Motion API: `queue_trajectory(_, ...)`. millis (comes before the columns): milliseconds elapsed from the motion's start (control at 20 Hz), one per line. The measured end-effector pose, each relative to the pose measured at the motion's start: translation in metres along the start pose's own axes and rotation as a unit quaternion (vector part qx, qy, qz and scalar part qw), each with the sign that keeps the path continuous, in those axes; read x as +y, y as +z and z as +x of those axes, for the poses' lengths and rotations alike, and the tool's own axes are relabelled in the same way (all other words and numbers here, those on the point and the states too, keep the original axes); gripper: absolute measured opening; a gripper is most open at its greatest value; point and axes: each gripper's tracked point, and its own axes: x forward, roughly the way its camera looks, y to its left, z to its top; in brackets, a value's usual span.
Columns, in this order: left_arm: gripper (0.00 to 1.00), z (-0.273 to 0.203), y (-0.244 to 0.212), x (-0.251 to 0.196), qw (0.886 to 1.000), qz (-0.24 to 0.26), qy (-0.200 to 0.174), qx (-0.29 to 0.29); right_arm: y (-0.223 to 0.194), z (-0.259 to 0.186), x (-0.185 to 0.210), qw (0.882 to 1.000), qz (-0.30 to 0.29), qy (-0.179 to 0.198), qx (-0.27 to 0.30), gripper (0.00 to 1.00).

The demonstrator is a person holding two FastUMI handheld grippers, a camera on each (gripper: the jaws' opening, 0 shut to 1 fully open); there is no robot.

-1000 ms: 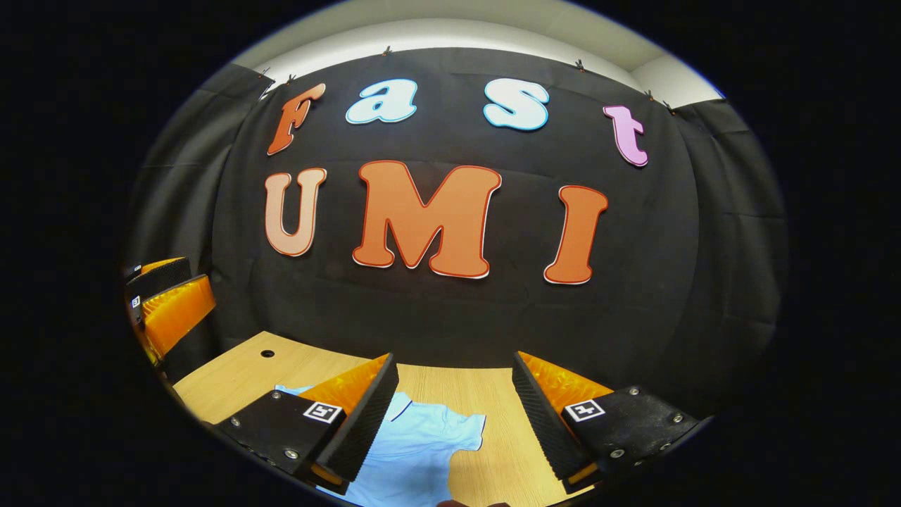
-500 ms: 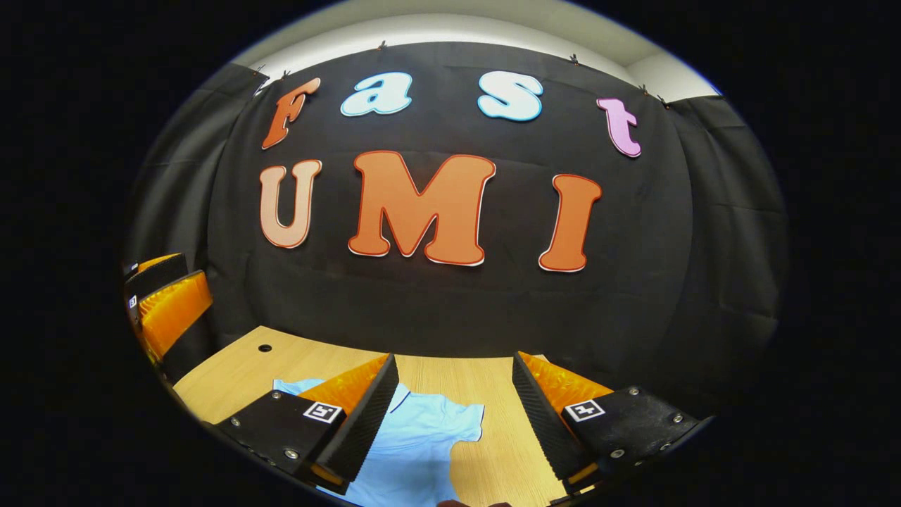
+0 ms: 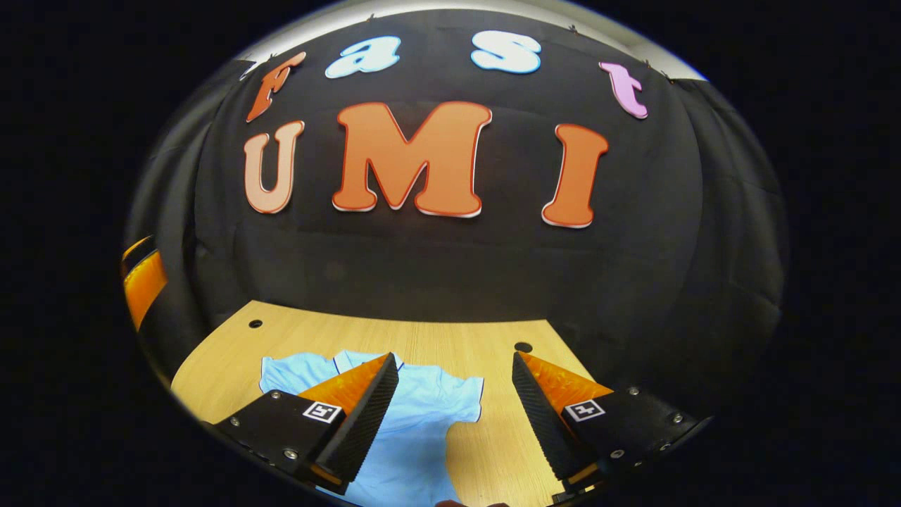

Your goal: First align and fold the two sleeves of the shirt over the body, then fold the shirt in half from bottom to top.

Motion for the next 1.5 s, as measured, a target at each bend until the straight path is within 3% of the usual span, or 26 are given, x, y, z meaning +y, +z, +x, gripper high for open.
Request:
queue_trajectory(400,0.99,0.008,-0.003,-0.006,0.999,0.018,0.041,0.015,-0.065,0.087,-0.019,0.991,0.012,0.013,0.129,0.99)
queue_trajectory(600,0.99,0.015,-0.011,0.005,0.997,0.028,0.073,0.029,-0.105,0.125,-0.023,0.975,0.037,0.028,0.218,0.99)
queue_trajectory(900,0.99,0.033,-0.022,0.007,0.994,0.027,0.099,0.048,-0.153,0.179,-0.034,0.957,0.031,0.022,0.289,0.98)
queue_trajectory(1200,1.00,0.053,-0.029,-0.010,0.992,0.035,0.102,0.068,-0.200,0.215,-0.035,0.930,0.039,0.026,0.365,0.93)
queue_trajectory(1500,0.99,0.067,-0.032,-0.028,0.992,0.036,0.096,0.080,-0.228,0.235,-0.039,0.915,0.047,0.020,0.400,0.86)
